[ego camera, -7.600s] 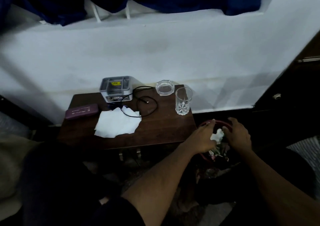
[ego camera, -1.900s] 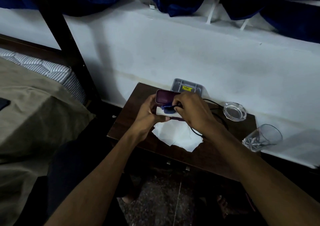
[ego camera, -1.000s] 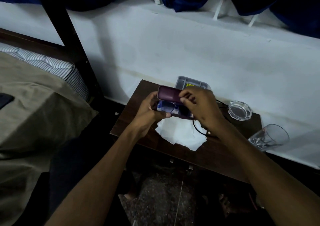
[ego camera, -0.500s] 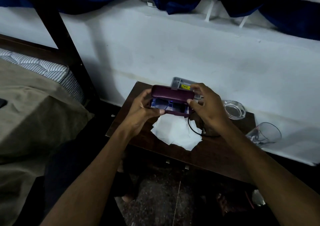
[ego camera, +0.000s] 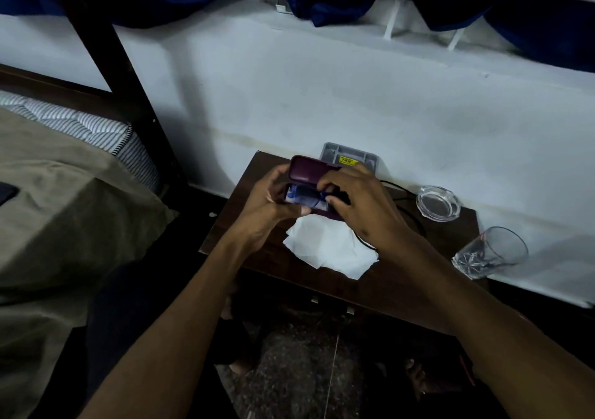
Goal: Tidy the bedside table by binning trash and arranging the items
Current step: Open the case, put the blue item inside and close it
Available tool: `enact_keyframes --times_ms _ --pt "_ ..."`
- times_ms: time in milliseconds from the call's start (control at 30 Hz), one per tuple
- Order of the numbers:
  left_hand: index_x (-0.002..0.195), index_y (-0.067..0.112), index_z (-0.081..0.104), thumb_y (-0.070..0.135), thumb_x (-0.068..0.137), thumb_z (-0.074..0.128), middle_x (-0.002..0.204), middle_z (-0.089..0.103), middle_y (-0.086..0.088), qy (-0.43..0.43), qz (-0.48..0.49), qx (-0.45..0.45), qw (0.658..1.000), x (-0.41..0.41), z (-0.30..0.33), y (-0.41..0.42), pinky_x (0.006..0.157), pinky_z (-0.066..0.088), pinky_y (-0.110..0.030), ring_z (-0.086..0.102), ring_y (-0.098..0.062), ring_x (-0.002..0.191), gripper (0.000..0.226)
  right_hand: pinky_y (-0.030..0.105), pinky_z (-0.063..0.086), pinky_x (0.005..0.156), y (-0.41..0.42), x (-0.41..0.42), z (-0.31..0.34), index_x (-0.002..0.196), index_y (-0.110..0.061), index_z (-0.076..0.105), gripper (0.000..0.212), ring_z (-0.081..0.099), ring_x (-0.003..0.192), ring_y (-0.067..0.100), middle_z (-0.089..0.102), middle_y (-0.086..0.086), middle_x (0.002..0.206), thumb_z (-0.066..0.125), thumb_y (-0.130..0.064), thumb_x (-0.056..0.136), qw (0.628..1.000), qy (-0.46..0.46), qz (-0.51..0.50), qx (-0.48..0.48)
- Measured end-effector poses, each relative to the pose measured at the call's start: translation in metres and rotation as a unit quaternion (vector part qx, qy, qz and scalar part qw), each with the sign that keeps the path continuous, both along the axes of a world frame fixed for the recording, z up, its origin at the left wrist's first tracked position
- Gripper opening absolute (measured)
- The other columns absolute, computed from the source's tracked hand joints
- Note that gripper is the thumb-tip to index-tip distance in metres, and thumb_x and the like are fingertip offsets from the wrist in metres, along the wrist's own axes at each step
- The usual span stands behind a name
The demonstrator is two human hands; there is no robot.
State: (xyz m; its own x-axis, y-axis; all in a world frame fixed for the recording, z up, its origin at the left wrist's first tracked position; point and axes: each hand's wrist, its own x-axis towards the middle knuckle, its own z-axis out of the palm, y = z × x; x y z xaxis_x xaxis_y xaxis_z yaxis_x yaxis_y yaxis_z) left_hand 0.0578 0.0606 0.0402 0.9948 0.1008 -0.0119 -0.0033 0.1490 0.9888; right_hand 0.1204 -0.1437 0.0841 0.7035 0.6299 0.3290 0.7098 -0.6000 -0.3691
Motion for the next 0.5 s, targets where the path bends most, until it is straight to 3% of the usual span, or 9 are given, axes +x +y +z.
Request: enact_keyframes --times_ms 100,200,333,500 --pt "0.144 0.005 0.054 -0.023 0.077 0.076 0.137 0.068 -0.021 -0.002 -0.005 -0.004 1.0 -0.0002 0.0001 0.0012 0.107 0.056 -0.059 0.064 -0.043 0.128 0.076 0.041 0.052 0.08 -0.005 0.0048 0.0002 0.106 -0.027 0.071 0.033 0.054 0.099 0.018 0.07 -0.01 0.097 0.079 -0.004 0.083 1.0 0.018 0.006 -0.004" --pt "0.144 0.009 0.056 -0.022 0.077 0.077 0.137 0.069 -0.016 -0.002 -0.01 0.005 1.0 0.0 0.0019 0.0011 0.108 0.055 -0.06 0.065 -0.037 0.129 0.077 0.032 0.049 0.075 -0.0038 0.0064 -0.0007 0.103 -0.027 0.071 0.03 0.055 0.096 0.014 0.071 -0.008 0.097 0.078 -0.005 0.083 0.999 0.044 0.01 0.015" --pt "0.144 0.008 0.056 -0.021 0.077 0.078 0.137 0.068 -0.018 -0.003 -0.014 -0.009 1.0 -0.0001 0.0028 0.0007 0.109 0.054 -0.06 0.065 -0.04 0.129 0.076 0.024 0.048 0.071 -0.0007 0.0071 -0.0029 0.101 -0.029 0.071 0.032 0.057 0.091 0.01 0.071 -0.011 0.096 0.079 -0.004 0.082 0.998 0.059 0.009 0.028" --pt "0.143 0.01 0.057 -0.017 0.079 0.079 0.137 0.069 -0.017 -0.008 -0.013 -0.034 0.999 -0.0009 0.0004 0.0047 0.105 0.058 -0.057 0.066 -0.04 0.129 0.072 0.013 0.042 0.084 -0.0041 0.0089 0.0058 0.103 -0.022 0.08 0.025 0.052 0.095 0.003 0.073 -0.006 0.102 0.082 -0.007 0.083 0.998 0.031 0.01 0.047"
